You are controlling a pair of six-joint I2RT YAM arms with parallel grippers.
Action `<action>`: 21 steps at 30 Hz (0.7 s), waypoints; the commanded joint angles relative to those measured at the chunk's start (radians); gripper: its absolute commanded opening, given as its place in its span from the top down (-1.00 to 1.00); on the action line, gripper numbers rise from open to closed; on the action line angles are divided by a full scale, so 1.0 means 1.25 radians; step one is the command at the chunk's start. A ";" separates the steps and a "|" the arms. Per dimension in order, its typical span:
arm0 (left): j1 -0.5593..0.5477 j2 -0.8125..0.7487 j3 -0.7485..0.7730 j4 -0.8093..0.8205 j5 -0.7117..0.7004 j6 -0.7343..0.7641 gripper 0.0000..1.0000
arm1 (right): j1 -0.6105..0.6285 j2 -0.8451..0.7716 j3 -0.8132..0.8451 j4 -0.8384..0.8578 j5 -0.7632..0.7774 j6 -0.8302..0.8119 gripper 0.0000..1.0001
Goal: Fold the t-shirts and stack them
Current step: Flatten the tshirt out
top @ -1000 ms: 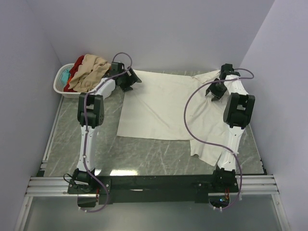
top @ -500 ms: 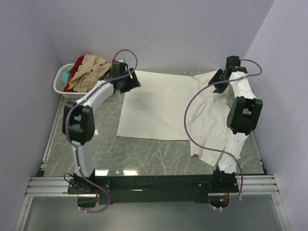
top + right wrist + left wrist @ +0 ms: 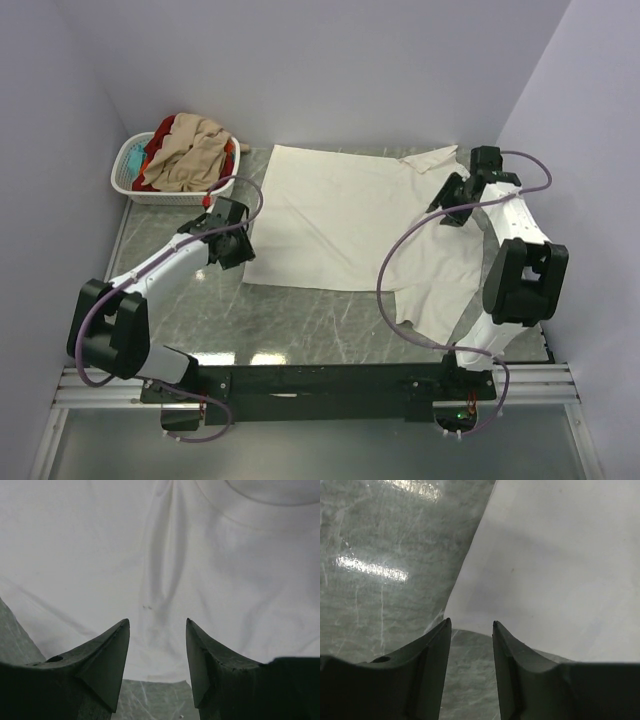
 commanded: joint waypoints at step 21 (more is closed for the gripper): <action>-0.003 0.072 -0.067 0.028 0.012 -0.068 0.18 | 0.011 -0.111 -0.105 0.042 -0.013 -0.027 -0.12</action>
